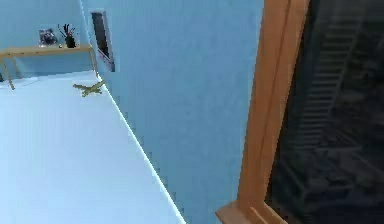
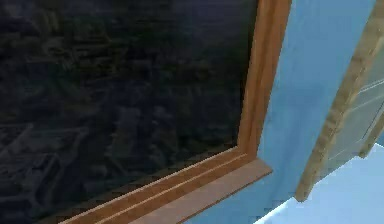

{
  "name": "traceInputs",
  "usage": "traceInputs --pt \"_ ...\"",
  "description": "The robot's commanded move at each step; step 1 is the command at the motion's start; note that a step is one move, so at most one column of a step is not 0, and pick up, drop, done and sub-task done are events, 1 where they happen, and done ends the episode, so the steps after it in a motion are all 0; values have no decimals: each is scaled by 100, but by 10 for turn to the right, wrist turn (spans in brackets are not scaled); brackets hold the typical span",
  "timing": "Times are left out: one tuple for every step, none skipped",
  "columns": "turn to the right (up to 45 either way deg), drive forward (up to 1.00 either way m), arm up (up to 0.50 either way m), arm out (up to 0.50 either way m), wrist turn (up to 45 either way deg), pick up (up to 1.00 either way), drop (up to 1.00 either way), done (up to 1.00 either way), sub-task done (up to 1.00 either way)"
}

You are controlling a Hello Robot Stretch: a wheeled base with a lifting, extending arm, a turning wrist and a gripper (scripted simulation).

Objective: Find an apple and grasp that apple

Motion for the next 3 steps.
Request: traceInputs --pt "-450 0 0 0 0 0 0 0 0" --pt "-450 0 0 0 0 0 0 0 0" --pt "-300 0 0 0 0 0 0 0 0"
